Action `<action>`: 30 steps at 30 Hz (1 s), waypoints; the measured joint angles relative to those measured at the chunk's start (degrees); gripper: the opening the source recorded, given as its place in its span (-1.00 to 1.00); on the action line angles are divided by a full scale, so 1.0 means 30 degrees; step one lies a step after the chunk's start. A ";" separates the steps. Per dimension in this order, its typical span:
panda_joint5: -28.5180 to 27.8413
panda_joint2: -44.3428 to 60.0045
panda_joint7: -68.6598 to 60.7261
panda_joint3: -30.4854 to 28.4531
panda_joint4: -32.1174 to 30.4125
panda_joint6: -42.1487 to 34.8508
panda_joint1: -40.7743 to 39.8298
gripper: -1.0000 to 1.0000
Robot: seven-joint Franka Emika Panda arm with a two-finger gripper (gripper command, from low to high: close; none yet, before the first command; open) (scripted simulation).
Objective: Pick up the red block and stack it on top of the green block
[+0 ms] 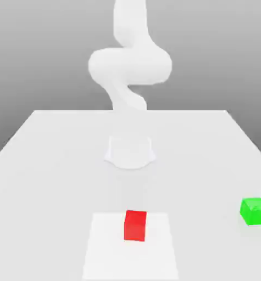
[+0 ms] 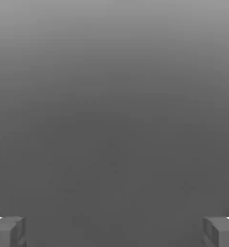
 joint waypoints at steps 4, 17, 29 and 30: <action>0.0483 0.2044 -0.3937 -0.1768 -0.1289 0.1237 0.1718 0.00; 0.1838 0.8673 -1.6116 -0.5563 -0.5310 0.5093 0.6078 0.00; -0.0237 1.3696 -2.4447 -0.6183 -0.8817 0.8667 0.6840 0.00; -0.0191 1.3952 -2.4696 -0.6175 -0.8821 0.8882 0.6848 0.00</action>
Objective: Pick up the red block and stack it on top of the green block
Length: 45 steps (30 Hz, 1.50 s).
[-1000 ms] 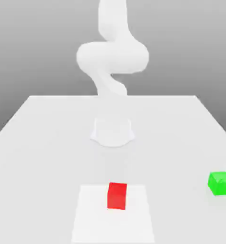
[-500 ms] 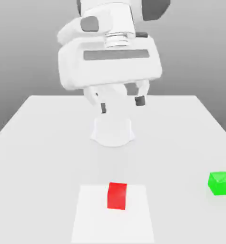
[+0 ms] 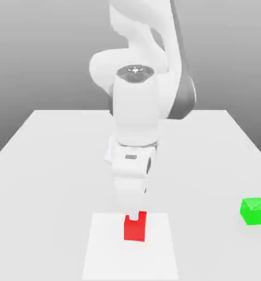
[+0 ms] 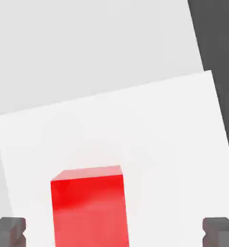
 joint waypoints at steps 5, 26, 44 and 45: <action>0.1335 0.1341 -0.1220 0.0411 0.0287 0.1075 -0.0012 0.00; 0.4699 0.3955 -0.3668 0.2987 0.0648 0.3088 -0.1801 -1.00; -0.0441 -0.0046 0.3534 0.2791 0.0563 -0.0769 -0.0749 -1.00; -0.0457 -0.0006 0.4444 0.3190 0.0761 -0.0923 -0.0231 -1.00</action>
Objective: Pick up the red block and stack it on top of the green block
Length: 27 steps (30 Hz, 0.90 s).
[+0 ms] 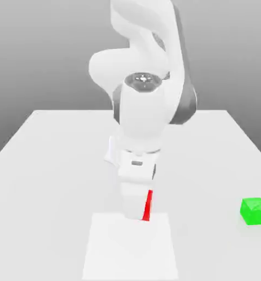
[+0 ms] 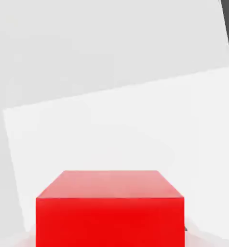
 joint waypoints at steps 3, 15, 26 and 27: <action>-0.0019 0.0136 0.2747 0.0770 0.0606 -0.0456 0.1977 -1.00; 0.0337 0.0800 1.3502 0.2944 0.3037 -0.2241 0.7712 -1.00; 0.0821 0.4280 1.5948 0.3545 0.3809 0.0464 0.8780 1.00; 0.0821 0.4280 1.5948 0.3545 0.3809 0.0464 0.8780 1.00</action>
